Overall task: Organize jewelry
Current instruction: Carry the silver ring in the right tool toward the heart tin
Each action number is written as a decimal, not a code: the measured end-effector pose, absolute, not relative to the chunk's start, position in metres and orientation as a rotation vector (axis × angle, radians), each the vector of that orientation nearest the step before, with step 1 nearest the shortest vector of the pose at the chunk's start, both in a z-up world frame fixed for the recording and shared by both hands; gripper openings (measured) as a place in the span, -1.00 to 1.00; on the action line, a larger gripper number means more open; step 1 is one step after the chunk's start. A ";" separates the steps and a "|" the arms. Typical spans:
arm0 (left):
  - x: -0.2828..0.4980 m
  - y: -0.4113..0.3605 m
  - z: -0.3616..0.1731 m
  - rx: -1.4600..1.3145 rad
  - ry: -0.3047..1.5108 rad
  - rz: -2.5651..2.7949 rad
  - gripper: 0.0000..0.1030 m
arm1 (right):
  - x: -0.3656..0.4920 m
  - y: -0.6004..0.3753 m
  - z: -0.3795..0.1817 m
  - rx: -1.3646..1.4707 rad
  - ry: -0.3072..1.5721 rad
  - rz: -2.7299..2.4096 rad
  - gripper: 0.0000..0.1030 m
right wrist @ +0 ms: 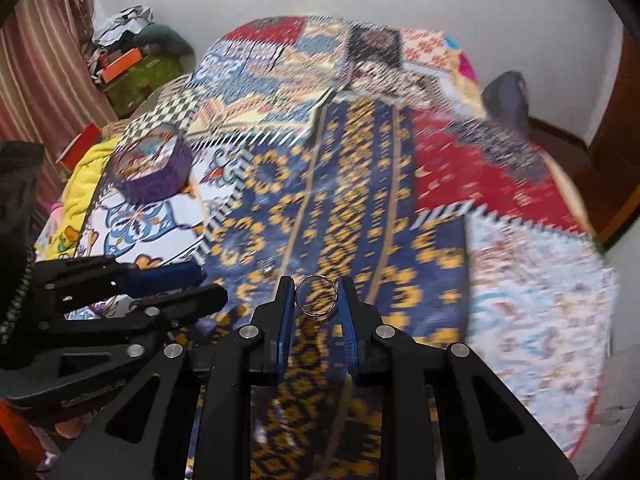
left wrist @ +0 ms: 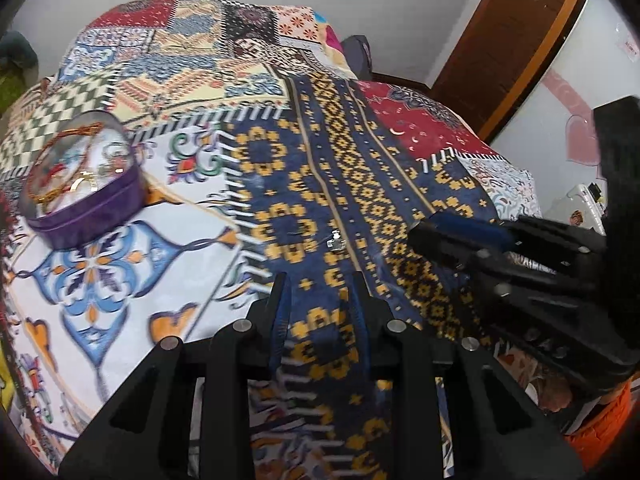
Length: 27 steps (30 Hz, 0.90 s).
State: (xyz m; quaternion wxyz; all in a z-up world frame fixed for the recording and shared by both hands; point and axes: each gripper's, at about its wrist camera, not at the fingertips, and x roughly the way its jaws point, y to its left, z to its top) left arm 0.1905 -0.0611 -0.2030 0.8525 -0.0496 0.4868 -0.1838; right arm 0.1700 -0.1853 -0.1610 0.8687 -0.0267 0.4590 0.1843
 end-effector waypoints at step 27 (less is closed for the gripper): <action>0.222 -0.086 -0.215 -0.033 1.032 -0.325 -0.83 | 0.179 -0.202 -0.156 0.020 0.941 0.384 -0.61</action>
